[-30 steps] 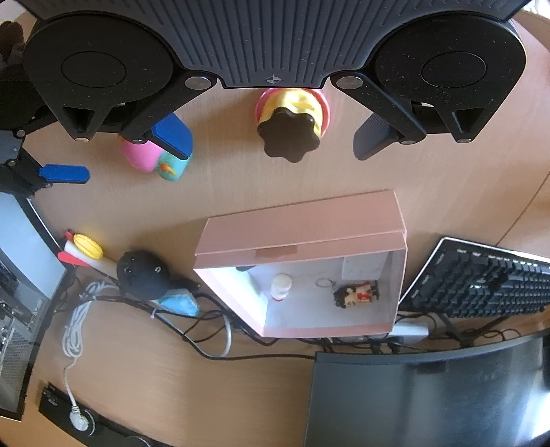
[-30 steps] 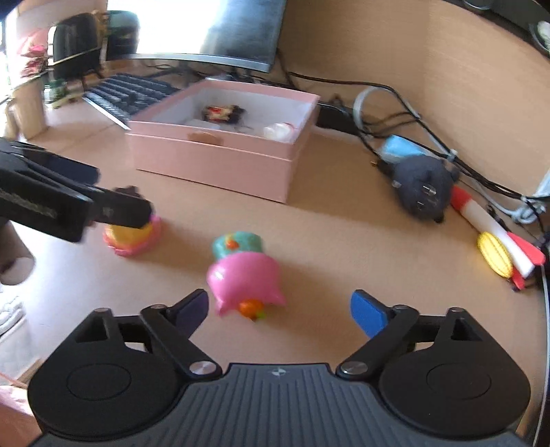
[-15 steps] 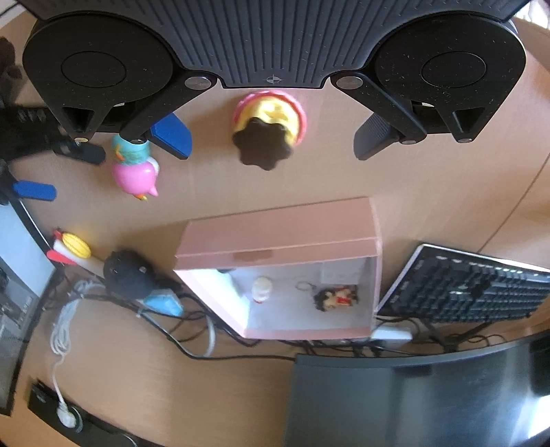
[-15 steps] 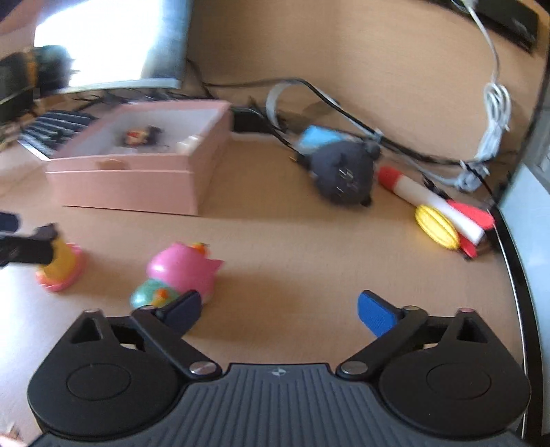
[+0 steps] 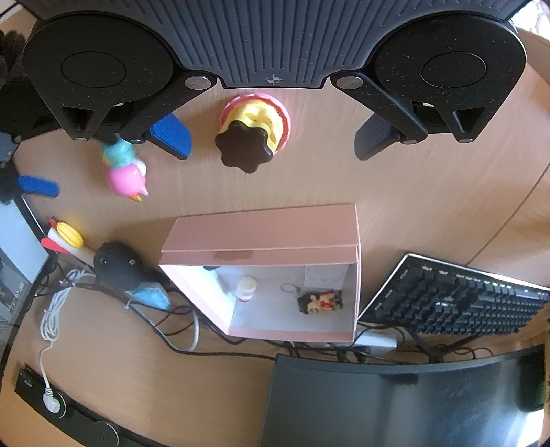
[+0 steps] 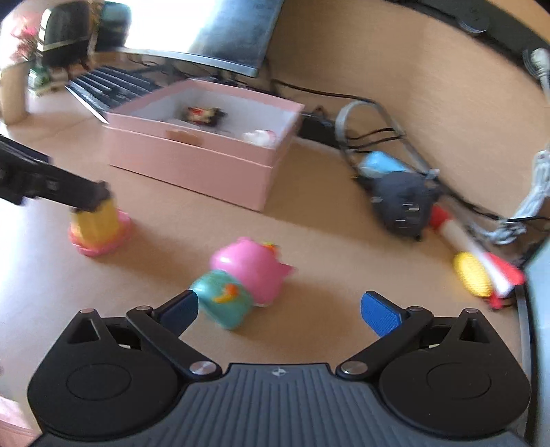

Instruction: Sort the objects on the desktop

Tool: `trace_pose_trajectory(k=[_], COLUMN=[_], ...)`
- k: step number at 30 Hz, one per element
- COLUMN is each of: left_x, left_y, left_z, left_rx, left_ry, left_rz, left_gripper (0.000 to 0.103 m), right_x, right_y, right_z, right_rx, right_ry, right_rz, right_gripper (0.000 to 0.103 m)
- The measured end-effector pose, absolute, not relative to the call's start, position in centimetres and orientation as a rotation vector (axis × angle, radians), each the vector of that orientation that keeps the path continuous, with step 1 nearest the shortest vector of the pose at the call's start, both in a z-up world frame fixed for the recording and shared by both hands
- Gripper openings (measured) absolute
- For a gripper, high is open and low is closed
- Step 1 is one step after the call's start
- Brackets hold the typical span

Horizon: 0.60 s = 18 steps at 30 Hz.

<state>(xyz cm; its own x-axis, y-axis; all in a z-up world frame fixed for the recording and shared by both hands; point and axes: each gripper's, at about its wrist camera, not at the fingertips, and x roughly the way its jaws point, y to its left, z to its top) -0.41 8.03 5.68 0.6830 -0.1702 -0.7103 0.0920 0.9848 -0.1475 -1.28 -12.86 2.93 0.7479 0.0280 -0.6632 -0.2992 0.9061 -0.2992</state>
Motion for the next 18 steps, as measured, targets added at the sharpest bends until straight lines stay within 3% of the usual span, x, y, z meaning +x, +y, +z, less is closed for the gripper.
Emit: trace_pose_trajectory(k=[11, 13, 15, 18], left_x=[-0.7, -0.5, -0.4, -0.4], left_y=[7.6, 7.5, 7.4, 7.1], left_z=[5.3, 5.2, 5.2, 5.2], left_rx=[-0.086, -0.066, -0.051, -0.044], left_ry=[0.825, 0.833, 0.84, 0.842], left_rz=[-0.121, -0.102, -0.091, -0.093], left_gripper=[0.103, 0.103, 0.103, 0.103], right_x=[-0.4, -0.3, -0.2, 0.3], right_y=[-14.3, -13.7, -13.1, -12.2], right_z=[2.9, 2.5, 2.4, 2.4], right_rx=[-0.207, -0.221, -0.224, -0.264], right_ry=[0.774, 0.77, 0.77, 0.74], right_rz=[0.19, 0.223, 0.268, 0.305], right_gripper=[0.101, 0.098, 0.088, 0.085])
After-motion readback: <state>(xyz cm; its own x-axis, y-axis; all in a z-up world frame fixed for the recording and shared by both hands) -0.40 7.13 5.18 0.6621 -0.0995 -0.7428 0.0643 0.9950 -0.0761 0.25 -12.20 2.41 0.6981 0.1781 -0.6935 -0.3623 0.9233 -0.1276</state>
